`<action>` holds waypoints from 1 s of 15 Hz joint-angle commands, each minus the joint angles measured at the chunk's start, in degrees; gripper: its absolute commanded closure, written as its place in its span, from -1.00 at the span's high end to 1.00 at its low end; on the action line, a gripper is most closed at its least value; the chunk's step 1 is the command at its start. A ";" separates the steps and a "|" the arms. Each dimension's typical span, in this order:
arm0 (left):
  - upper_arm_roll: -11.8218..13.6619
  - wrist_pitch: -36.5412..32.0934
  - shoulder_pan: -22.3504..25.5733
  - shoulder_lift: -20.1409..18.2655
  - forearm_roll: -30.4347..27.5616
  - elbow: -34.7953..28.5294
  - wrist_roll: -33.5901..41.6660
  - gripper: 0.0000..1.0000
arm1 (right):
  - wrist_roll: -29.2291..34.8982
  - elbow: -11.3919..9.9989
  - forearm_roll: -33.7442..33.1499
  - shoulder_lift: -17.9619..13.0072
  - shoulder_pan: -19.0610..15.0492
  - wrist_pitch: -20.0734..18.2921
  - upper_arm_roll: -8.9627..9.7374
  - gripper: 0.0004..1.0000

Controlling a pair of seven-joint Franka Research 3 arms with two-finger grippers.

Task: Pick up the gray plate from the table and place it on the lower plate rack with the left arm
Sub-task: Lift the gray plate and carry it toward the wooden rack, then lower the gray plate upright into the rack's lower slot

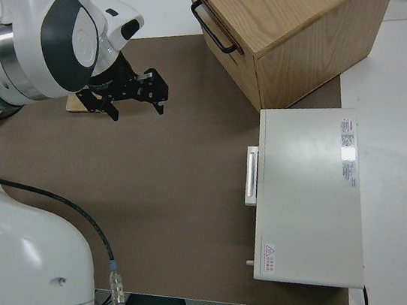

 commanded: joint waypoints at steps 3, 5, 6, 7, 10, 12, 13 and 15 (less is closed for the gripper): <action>-1.75 -7.57 -0.47 5.12 17.10 1.74 -1.26 -1.00 | 0.68 0.33 -0.37 -0.12 -1.32 -0.62 1.21 0.97; -1.67 -8.11 -0.29 5.30 18.62 1.48 -1.26 -1.00 | 0.68 0.41 -0.37 -0.20 -1.32 -0.62 1.21 0.97; -1.58 -8.46 0.06 5.30 19.75 1.21 -1.26 -1.00 | 0.68 0.41 -0.37 -0.12 -1.32 -0.62 1.21 0.97; -1.66 -9.07 0.06 5.30 21.42 0.95 -1.26 -1.00 | 0.68 0.33 -0.37 -0.12 -1.32 -0.62 1.21 0.97; -1.66 -10.21 0.15 5.13 24.33 -1.07 -1.44 -1.00 | 0.68 0.41 -0.37 -0.12 -1.32 -0.62 1.21 0.97; -1.58 -10.92 0.32 4.95 26.87 -2.39 -2.74 -1.00 | 0.68 0.41 -0.37 -0.12 -1.32 -0.62 1.21 0.97; -1.49 -10.92 0.32 5.04 27.23 -3.00 -4.23 -1.00 | 0.68 0.41 -0.37 -0.12 -1.32 -0.62 1.21 0.97; -1.31 -10.40 0.41 5.39 27.32 -3.80 -6.09 -1.00 | 0.68 0.41 -0.37 -0.12 -1.32 -0.62 1.21 0.97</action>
